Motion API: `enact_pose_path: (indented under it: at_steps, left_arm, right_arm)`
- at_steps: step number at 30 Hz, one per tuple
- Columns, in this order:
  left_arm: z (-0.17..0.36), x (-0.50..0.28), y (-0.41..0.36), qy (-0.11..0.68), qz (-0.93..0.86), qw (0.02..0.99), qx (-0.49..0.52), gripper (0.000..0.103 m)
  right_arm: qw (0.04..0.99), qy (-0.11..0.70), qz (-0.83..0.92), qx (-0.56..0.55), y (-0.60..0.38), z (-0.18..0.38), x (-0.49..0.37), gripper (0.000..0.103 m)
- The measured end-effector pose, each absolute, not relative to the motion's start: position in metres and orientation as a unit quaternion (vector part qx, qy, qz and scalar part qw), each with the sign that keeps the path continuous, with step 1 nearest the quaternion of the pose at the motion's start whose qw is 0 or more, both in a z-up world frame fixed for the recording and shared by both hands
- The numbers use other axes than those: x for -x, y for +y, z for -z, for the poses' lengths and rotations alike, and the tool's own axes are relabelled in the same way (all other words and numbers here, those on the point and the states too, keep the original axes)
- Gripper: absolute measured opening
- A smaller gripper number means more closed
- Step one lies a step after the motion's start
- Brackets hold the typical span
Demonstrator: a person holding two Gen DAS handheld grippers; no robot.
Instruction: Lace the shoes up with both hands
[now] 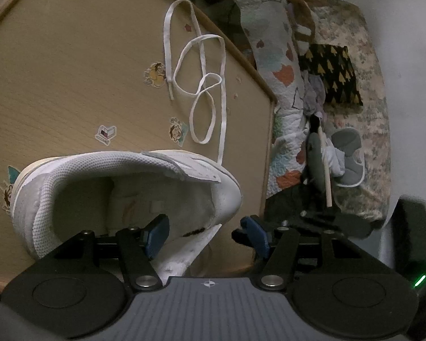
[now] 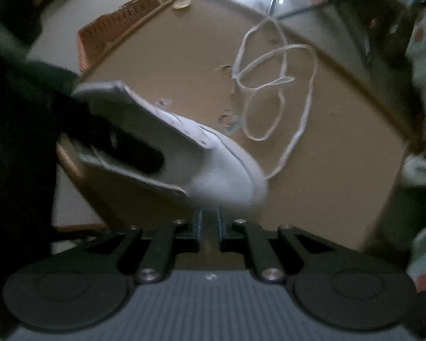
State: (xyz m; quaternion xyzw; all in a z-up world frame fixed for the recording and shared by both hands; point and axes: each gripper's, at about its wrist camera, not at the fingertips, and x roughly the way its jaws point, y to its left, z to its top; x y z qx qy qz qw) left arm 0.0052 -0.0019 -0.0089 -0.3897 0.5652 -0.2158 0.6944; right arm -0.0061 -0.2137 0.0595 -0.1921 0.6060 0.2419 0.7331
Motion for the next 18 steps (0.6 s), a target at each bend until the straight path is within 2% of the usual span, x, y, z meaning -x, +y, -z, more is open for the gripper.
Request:
enact_pose_path:
  at_steps: [6,10,18]
  left_arm:
    - [0.007,-0.006,-0.004,0.570,0.212,0.697,0.381,0.062]
    - [0.006,-0.007,-0.004,0.572,0.205,0.698,0.379,0.062]
    - [0.006,-0.007,-0.002,0.575,0.203,0.697,0.378,0.062]
  right_arm:
    - [0.740,0.607,-0.238,0.163,-0.231,-0.034,0.025,0.010]
    - [0.750,0.597,-0.237,0.160,-0.235,-0.029,0.027,0.017]
    - [0.735,0.598,-0.262,0.184,-0.227,-0.018,0.030,0.018]
